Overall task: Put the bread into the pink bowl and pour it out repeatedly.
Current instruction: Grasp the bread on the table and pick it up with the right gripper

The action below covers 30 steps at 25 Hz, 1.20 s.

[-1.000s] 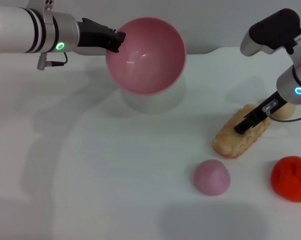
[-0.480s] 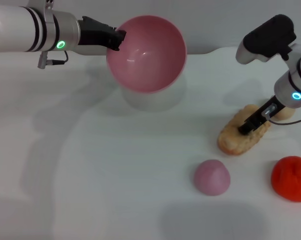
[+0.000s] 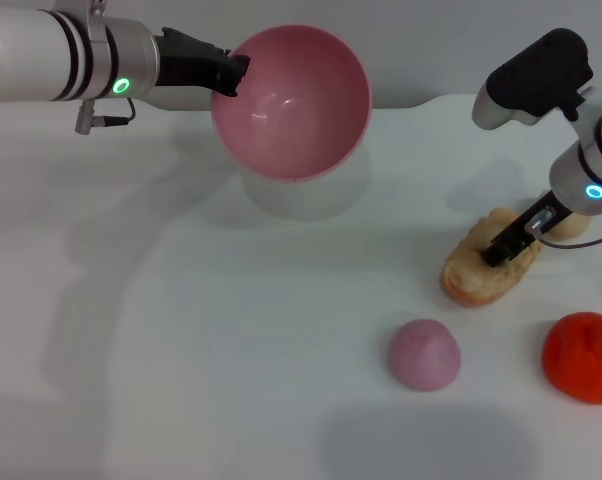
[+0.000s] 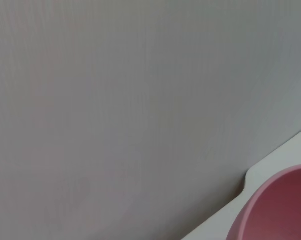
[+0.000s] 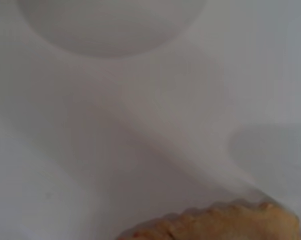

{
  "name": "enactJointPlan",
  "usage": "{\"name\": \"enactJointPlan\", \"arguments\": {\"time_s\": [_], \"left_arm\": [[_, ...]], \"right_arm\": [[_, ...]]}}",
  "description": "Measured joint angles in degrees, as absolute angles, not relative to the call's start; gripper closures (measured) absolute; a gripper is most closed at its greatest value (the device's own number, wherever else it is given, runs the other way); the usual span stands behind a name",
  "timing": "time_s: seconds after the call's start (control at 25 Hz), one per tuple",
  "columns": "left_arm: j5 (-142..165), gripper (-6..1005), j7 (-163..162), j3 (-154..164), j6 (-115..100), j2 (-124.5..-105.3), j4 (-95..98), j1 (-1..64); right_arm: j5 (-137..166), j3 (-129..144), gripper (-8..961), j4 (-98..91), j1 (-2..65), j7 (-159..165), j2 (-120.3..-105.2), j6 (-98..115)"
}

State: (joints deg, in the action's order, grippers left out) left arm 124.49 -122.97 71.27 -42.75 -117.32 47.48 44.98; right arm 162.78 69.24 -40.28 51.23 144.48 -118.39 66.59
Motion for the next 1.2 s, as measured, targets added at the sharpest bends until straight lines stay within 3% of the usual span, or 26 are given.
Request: {"name": "enactJointPlan", "arguments": {"time_s": [1.2], "left_arm": [[124.5,953,-123.0,71.4,-43.1,-117.32,47.4,44.9]], "right_arm": [[162.6,69.2,701,-40.3,51.2,143.9,-118.38,66.5]]}}
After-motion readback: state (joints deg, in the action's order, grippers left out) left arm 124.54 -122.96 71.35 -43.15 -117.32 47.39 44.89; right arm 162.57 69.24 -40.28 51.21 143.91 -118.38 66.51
